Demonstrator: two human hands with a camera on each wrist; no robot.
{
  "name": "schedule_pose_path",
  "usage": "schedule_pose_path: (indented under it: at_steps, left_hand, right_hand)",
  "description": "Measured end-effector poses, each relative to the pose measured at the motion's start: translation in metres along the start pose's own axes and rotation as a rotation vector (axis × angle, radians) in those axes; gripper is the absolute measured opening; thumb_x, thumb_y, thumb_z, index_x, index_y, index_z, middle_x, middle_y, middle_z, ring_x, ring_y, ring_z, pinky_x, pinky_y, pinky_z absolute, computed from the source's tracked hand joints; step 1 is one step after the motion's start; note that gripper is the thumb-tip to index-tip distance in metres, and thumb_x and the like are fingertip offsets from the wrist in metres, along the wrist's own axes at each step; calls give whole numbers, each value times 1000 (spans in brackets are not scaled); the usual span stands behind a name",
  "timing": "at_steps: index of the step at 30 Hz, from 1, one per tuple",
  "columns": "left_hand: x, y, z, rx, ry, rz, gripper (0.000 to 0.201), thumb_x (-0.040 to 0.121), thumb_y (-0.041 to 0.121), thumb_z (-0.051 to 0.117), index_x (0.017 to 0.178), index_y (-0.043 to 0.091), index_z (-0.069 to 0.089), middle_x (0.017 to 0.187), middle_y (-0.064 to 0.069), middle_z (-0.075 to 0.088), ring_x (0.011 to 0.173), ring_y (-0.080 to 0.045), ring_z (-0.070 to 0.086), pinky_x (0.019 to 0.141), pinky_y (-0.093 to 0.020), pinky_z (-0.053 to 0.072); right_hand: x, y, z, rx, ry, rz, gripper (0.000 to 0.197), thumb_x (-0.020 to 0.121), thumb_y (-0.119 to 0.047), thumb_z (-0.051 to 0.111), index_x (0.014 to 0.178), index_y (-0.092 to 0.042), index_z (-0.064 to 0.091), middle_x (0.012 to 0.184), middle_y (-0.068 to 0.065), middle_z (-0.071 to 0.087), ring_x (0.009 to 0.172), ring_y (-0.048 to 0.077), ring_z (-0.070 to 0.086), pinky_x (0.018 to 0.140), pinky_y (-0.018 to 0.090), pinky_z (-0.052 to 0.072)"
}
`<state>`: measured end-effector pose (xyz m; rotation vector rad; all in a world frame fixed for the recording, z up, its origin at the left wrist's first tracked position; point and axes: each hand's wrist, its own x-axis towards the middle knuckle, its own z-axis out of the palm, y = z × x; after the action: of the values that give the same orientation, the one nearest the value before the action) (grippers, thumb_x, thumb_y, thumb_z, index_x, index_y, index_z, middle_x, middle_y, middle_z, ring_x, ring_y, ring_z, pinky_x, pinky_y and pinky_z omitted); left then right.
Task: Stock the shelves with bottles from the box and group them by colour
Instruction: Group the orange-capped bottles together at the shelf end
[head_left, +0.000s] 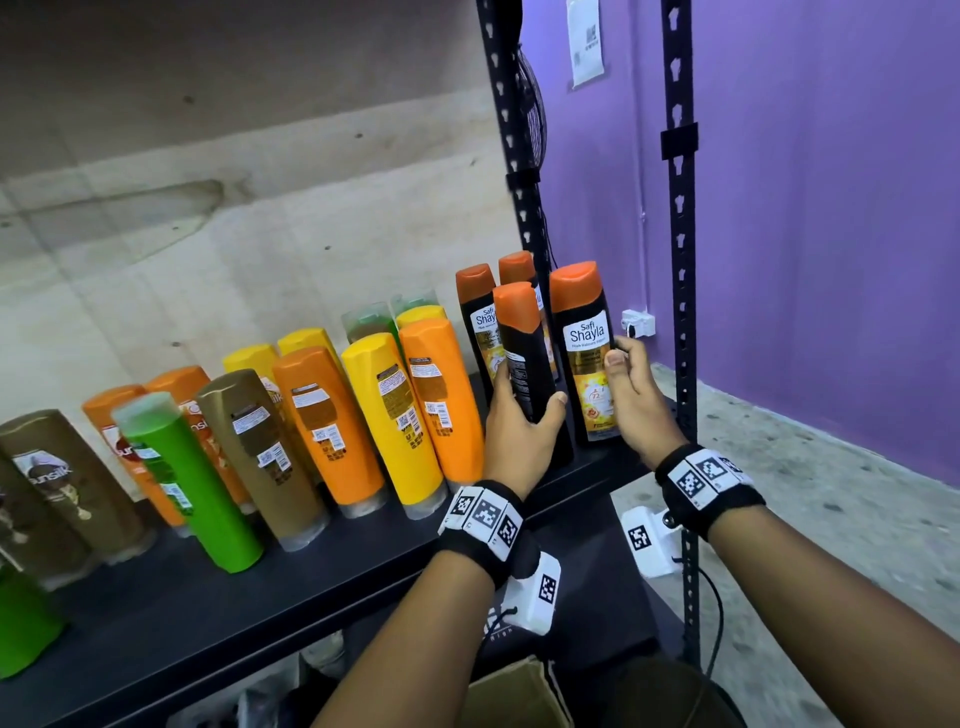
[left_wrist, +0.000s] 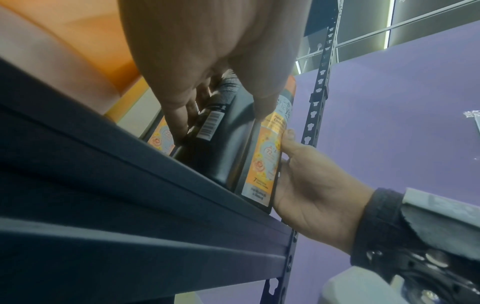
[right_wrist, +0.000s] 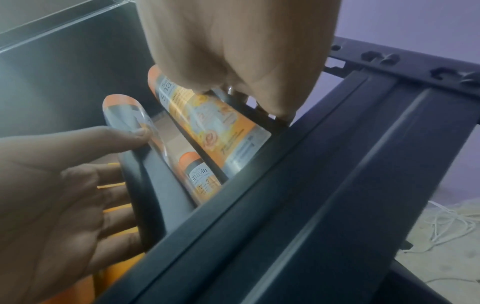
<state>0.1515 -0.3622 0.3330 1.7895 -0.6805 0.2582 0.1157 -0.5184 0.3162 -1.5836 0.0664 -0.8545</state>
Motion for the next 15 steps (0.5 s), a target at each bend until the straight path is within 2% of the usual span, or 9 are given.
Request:
schedule_pose_path:
  at_steps: [2, 4, 8, 11, 15]
  left_hand:
    - [2, 0, 0, -18, -19, -42, 79, 94, 31, 68, 157, 25, 22, 146, 5, 53, 129, -10, 54, 108, -30, 45]
    - [4, 2, -1, -34, -16, -80, 80, 93, 34, 69, 156, 28, 20, 145, 8, 53, 126, -9, 55, 103, -24, 44]
    - [3, 1, 2, -52, -9, -131, 83, 87, 43, 74, 145, 26, 18, 142, 4, 53, 125, -12, 57, 107, -30, 45]
    - [5, 0, 2, -21, -23, -164, 81, 85, 46, 75, 141, 24, 21, 138, 3, 54, 123, -14, 58, 104, -28, 46]
    - [3, -1, 4, -61, -29, -238, 75, 89, 44, 68, 147, 28, 22, 139, 2, 58, 123, -18, 59, 107, -39, 48]
  right_hand:
    - [5, 1, 0, 31, -8, 3, 22, 109, -39, 34, 122, -51, 47, 129, -7, 64, 120, 11, 62, 104, 38, 51]
    - [10, 2, 1, 49, -21, -3, 23, 110, -37, 32, 126, -42, 47, 134, 1, 61, 125, 17, 60, 107, 42, 48]
    - [10, 9, 0, 44, 8, -2, 24, 111, -35, 31, 127, -39, 48, 130, -3, 63, 120, 12, 62, 103, 34, 50]
    - [9, 10, 1, 43, 27, 15, 26, 110, -38, 30, 130, -36, 47, 127, -6, 65, 113, 5, 64, 94, 24, 52]
    - [9, 10, 2, 18, 26, 37, 28, 110, -42, 29, 127, -34, 50, 121, -6, 66, 112, 10, 64, 98, 31, 50]
